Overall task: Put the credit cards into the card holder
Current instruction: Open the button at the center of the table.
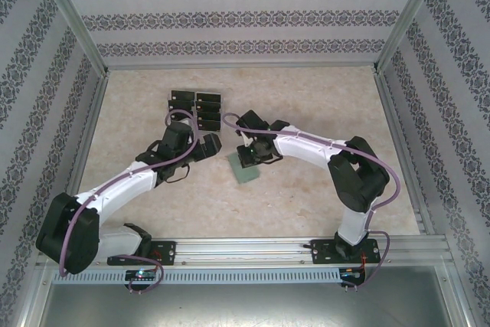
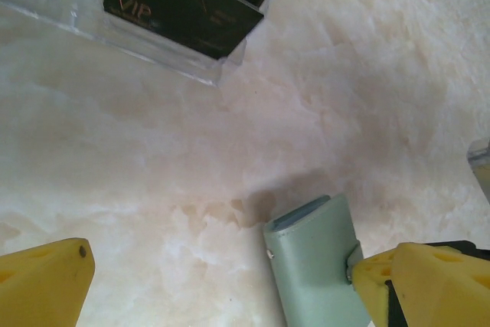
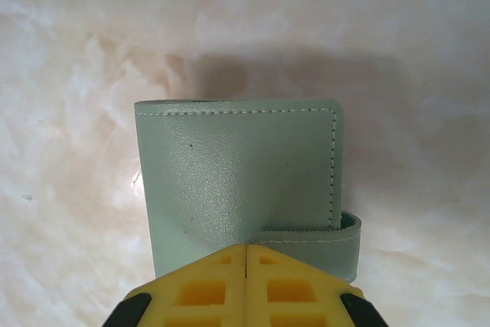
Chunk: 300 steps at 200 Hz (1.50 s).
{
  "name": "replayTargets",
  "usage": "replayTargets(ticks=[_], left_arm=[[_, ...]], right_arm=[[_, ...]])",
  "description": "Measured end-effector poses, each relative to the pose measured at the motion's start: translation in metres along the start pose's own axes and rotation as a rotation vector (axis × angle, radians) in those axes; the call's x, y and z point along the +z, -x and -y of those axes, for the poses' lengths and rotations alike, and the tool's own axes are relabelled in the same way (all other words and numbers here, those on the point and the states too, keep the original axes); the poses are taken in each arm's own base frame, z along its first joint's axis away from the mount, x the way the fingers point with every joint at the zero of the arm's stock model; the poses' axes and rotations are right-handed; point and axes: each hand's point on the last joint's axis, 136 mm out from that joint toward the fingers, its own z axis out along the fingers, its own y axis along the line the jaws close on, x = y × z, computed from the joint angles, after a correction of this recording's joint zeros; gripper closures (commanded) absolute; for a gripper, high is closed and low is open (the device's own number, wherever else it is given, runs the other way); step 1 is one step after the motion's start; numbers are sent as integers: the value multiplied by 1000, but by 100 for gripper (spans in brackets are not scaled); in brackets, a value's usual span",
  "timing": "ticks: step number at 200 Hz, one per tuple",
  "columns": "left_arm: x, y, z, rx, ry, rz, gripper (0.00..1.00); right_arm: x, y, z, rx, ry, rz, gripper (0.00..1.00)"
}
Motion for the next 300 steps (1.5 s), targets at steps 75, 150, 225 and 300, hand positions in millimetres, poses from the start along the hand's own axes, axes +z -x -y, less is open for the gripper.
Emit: replayTargets(ticks=[75, 150, 225, 300], left_arm=[[19, -36, -11, -34, -8, -40, 4], [34, -39, -3, -65, -67, -11, 14], [41, -36, 13, -103, -160, 37, 48], [43, -32, 21, -123, -198, 57, 100]], right_arm=[[-1, -2, -23, 117, 156, 23, 100], [-19, 11, -43, 147, 257, 68, 100], [-28, 16, -56, 153, 310, 88, 100], [-27, 13, -54, 165, 309, 81, 100]])
